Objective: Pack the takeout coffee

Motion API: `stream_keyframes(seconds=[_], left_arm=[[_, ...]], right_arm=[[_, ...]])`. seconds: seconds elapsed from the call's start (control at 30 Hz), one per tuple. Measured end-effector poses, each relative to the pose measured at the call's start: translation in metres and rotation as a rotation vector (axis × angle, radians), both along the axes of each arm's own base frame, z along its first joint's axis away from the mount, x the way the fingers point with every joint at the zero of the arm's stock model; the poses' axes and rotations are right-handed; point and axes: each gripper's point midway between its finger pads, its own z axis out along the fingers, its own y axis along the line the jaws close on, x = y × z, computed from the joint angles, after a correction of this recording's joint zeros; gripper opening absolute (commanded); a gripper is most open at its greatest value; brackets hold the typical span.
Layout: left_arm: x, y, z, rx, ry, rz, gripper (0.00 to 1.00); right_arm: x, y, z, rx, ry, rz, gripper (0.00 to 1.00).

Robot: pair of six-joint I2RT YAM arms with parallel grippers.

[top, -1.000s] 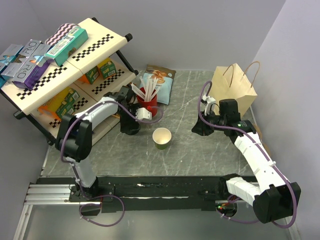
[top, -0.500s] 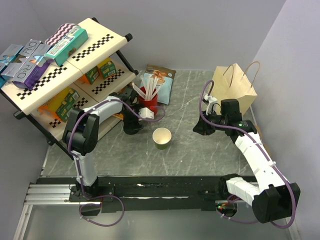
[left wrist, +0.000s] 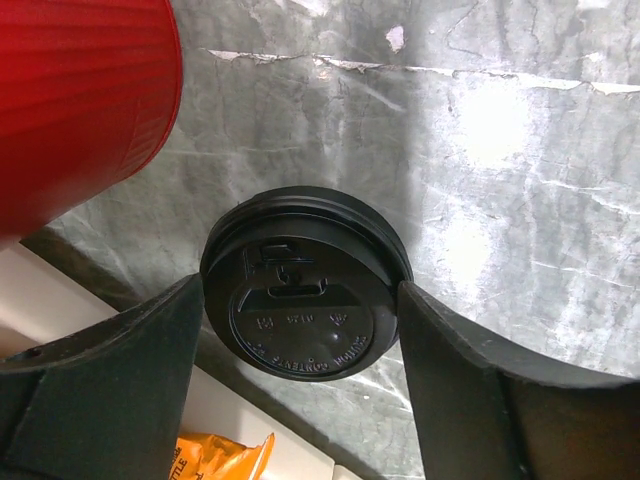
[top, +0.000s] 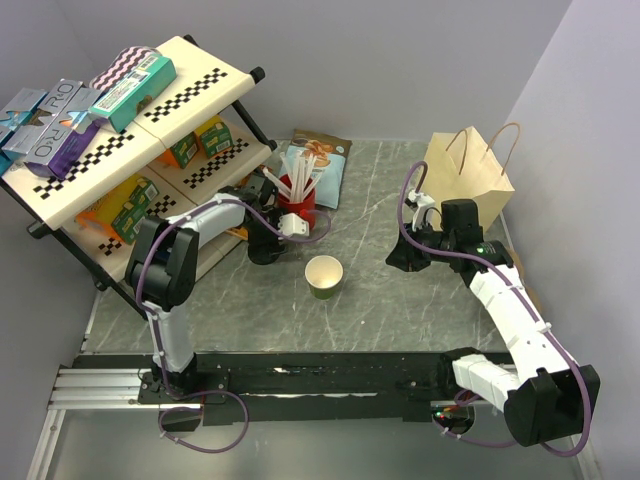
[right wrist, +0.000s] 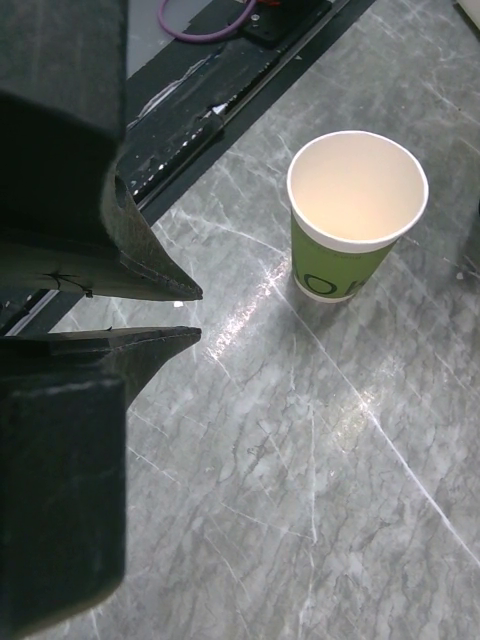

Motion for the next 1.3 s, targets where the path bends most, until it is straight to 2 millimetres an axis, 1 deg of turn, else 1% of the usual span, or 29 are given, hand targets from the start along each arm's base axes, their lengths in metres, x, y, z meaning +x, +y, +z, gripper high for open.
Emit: stream_keyframes(seconds=[0.17, 0.3, 0.37, 0.43, 0.47, 0.53, 0.6, 0.67, 0.7, 0.73, 0.8, 0.87, 0.97, 1.1, 1.2, 1.3], left_arm=[[-0.002, 0.000, 0.000, -0.007, 0.000, 0.014, 0.67], [-0.019, 0.004, 0.004, -0.015, 0.036, 0.044, 0.63], [-0.030, 0.005, 0.013, -0.033, 0.051, 0.061, 0.63], [-0.039, 0.003, 0.028, -0.056, 0.052, 0.069, 0.63], [-0.044, 0.000, 0.040, -0.074, 0.044, 0.068, 0.63], [-0.054, -0.010, 0.063, -0.112, 0.016, 0.056, 0.63], [-0.068, -0.027, 0.086, -0.151, -0.006, 0.021, 0.63], [-0.082, -0.045, 0.105, -0.184, -0.021, -0.022, 0.71], [-0.088, -0.055, 0.114, -0.203, -0.030, -0.046, 0.81], [-0.093, -0.065, 0.121, -0.216, -0.034, -0.064, 0.86], [-0.096, -0.073, 0.125, -0.220, -0.046, -0.072, 0.93], [-0.090, -0.068, 0.121, -0.190, -0.067, -0.054, 0.96], [-0.070, -0.044, 0.104, -0.110, -0.095, -0.008, 0.98], [-0.037, -0.004, 0.069, 0.002, -0.078, 0.069, 0.99], [-0.020, 0.019, 0.041, 0.068, -0.049, 0.101, 0.99], [-0.014, 0.024, 0.022, 0.103, -0.032, 0.090, 0.99]], right_arm=[[0.000, -0.001, 0.000, 0.000, 0.001, -0.003, 0.24], [0.000, -0.003, -0.001, -0.001, 0.001, -0.010, 0.25], [-0.001, -0.003, -0.003, -0.001, 0.002, -0.013, 0.25], [-0.003, -0.004, -0.006, -0.002, 0.009, -0.014, 0.24], [-0.003, -0.004, -0.007, -0.003, 0.012, -0.015, 0.24], [-0.005, -0.005, -0.009, -0.004, 0.020, -0.016, 0.25], [-0.004, -0.005, -0.010, -0.004, 0.020, -0.018, 0.24], [-0.004, -0.005, -0.010, -0.003, 0.018, -0.018, 0.24], [-0.004, -0.005, -0.010, -0.002, 0.018, -0.018, 0.25], [-0.004, -0.005, -0.009, -0.001, 0.018, -0.019, 0.25], [-0.003, -0.005, -0.009, 0.000, 0.014, -0.019, 0.25], [-0.003, -0.005, -0.009, 0.000, 0.014, -0.019, 0.25], [-0.003, -0.005, -0.009, 0.000, 0.013, -0.019, 0.25], [-0.004, -0.005, -0.010, 0.001, 0.012, -0.020, 0.25], [-0.006, -0.005, -0.011, 0.002, 0.017, -0.022, 0.25], [-0.006, -0.006, -0.011, 0.002, 0.015, -0.025, 0.25]])
